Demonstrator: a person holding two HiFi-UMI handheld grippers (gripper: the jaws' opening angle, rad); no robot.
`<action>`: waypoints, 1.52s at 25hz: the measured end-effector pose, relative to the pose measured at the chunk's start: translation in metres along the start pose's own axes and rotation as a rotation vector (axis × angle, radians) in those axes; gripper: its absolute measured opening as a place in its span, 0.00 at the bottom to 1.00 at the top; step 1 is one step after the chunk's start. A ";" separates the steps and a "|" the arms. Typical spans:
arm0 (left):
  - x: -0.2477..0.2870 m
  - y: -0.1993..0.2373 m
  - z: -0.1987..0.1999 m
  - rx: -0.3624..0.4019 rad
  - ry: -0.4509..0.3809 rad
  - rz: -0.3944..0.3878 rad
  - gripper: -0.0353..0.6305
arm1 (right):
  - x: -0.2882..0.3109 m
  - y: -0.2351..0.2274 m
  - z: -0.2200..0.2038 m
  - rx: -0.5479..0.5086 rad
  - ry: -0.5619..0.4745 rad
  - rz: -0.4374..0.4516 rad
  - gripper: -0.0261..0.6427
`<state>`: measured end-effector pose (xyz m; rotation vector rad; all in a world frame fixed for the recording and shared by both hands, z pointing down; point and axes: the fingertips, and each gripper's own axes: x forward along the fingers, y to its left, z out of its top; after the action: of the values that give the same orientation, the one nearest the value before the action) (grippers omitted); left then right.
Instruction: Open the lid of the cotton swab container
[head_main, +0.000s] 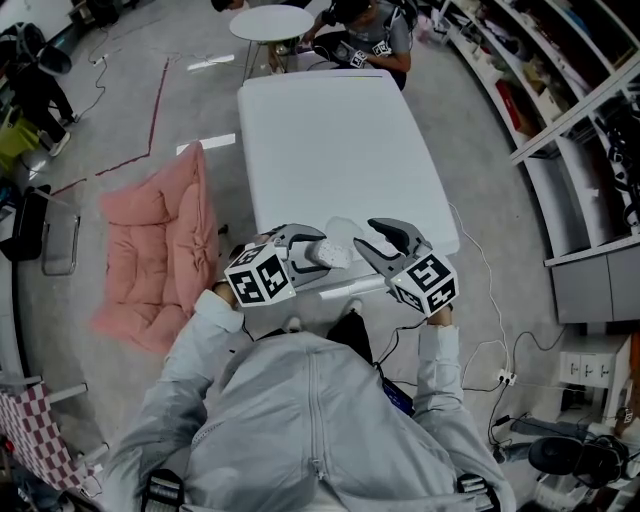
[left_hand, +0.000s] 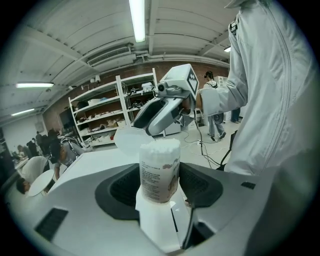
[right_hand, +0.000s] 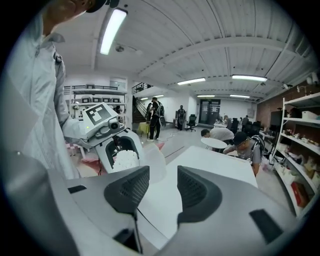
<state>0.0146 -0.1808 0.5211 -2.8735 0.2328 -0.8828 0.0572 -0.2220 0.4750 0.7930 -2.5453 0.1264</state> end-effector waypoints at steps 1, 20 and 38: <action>0.000 0.003 0.002 -0.011 -0.005 0.015 0.44 | -0.005 -0.004 0.003 0.004 -0.021 -0.028 0.29; -0.064 0.078 0.054 -0.195 -0.242 0.369 0.44 | -0.074 -0.053 0.048 0.073 -0.187 -0.463 0.24; -0.109 0.091 0.089 -0.190 -0.350 0.502 0.44 | -0.112 -0.048 0.079 0.098 -0.312 -0.543 0.10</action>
<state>-0.0337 -0.2431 0.3736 -2.8513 0.9835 -0.2760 0.1327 -0.2222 0.3513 1.6177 -2.5073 -0.0558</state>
